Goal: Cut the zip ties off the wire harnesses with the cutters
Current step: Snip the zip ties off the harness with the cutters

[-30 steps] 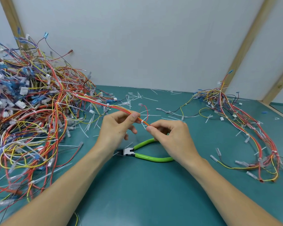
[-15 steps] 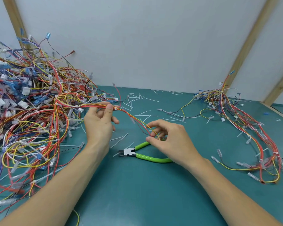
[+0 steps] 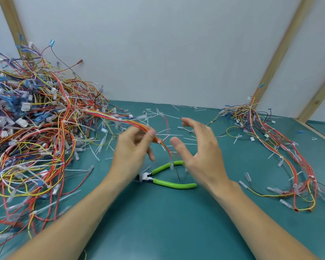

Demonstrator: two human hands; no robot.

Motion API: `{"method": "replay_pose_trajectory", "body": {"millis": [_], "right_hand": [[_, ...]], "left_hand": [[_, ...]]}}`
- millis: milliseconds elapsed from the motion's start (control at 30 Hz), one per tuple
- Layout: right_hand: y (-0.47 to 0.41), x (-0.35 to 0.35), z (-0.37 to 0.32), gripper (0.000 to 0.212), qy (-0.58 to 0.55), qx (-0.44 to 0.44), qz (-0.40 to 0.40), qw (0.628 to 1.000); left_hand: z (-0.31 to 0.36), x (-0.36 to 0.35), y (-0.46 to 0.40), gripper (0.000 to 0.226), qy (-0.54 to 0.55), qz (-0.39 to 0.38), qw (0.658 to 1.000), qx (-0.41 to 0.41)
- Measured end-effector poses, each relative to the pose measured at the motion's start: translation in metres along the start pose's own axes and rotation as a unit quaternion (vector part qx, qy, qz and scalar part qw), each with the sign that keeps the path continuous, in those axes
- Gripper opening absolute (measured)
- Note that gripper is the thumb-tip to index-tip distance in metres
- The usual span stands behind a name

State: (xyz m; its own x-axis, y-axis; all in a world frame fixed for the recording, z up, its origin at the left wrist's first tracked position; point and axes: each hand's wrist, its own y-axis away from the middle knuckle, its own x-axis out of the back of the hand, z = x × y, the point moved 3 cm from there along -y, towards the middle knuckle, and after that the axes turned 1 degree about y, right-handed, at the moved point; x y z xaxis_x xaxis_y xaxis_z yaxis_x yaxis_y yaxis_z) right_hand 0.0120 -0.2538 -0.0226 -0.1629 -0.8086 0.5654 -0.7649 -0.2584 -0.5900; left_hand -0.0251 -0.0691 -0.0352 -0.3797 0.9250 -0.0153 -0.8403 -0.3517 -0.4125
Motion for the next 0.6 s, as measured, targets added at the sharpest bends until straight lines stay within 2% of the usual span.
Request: {"method": "replay_pose_trajectory", "body": {"millis": [67, 167, 267, 367, 433, 500, 600], "right_hand": [[0.003, -0.002, -0.014, 0.053, 0.005, 0.050, 0.011, 0.999], [0.007, -0.008, -0.028, 0.041, 0.006, 0.081, 0.012, 0.997], [0.004, -0.008, -0.022, 0.022, -0.027, 0.020, -0.021, 0.999], [0.003, -0.011, -0.012, 0.021, 0.000, 0.001, -0.066, 0.998], [0.002, -0.011, -0.007, 0.023, -0.002, -0.007, -0.042, 0.999], [0.000, -0.008, -0.002, 0.026, -0.055, -0.035, -0.003, 0.998], [-0.002, -0.002, 0.002, 0.030, -0.176, -0.074, 0.049, 0.980]], "left_hand": [[0.001, -0.017, 0.013, 0.015, -0.039, -0.088, 0.995, -0.036], [0.000, -0.032, 0.025, 0.015, -0.109, -0.171, 0.977, -0.070], [-0.002, -0.036, 0.028, 0.019, -0.144, -0.246, 0.956, -0.073], [-0.002, -0.035, 0.028, 0.027, -0.133, -0.284, 0.949, -0.022], [-0.002, -0.025, 0.021, 0.029, -0.087, -0.219, 0.972, 0.019], [-0.007, -0.007, 0.005, 0.031, -0.007, -0.081, 0.992, 0.094], [-0.020, 0.018, -0.013, 0.036, 0.103, 0.099, 0.970, 0.197]]}}
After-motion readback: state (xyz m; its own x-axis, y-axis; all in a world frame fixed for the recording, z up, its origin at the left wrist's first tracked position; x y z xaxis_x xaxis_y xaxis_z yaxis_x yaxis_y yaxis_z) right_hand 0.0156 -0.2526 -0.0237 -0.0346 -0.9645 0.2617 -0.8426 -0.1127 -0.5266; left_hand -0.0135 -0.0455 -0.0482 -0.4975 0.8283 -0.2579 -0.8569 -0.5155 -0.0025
